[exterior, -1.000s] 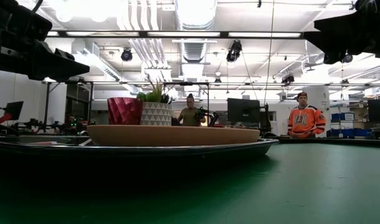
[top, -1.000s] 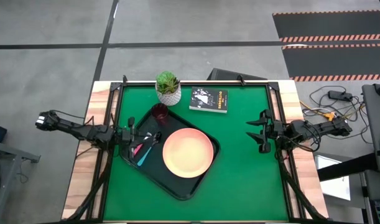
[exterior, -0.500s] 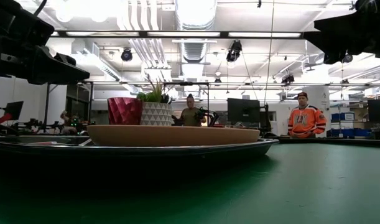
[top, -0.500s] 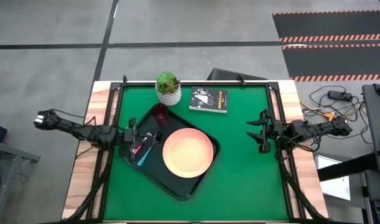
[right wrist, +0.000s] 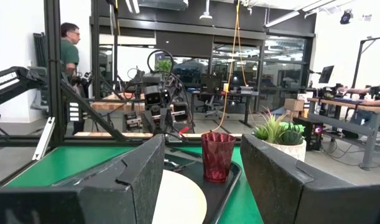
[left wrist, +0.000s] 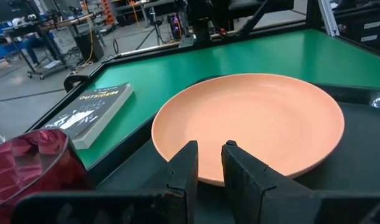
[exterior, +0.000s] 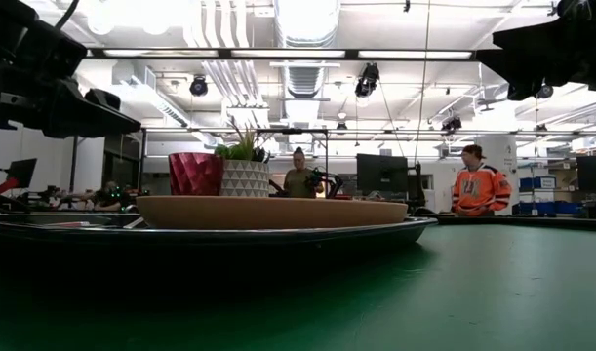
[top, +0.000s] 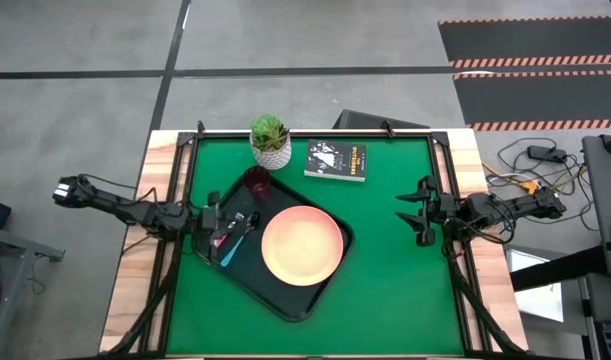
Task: Pick and place plate/cup/fork/spoon on tray
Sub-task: Return to Home Position
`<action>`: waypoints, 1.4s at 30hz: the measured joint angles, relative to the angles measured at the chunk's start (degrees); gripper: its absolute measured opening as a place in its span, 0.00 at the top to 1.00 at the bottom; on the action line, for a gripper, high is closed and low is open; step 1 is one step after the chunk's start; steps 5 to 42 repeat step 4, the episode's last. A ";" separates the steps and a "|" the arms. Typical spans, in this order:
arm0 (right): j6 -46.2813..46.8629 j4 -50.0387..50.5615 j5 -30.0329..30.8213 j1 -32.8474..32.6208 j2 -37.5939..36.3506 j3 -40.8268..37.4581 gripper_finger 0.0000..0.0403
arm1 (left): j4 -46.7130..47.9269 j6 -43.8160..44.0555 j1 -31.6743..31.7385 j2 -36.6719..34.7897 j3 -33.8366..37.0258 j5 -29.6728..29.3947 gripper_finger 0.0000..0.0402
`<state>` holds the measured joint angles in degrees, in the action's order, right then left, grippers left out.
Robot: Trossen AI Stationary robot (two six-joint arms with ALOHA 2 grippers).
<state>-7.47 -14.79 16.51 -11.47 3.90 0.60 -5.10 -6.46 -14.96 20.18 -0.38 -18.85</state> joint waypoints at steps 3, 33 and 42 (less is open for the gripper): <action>-0.02 -0.02 0.00 0.00 0.00 0.00 0.50 | 0.00 0.00 0.00 0.29 0.00 0.00 0.86; -0.02 0.00 0.00 -0.02 0.00 0.00 0.50 | 0.00 0.00 0.00 0.43 0.00 0.00 0.86; -0.02 0.00 0.00 -0.02 0.00 0.00 0.50 | 0.00 0.00 0.00 0.43 0.00 0.00 0.86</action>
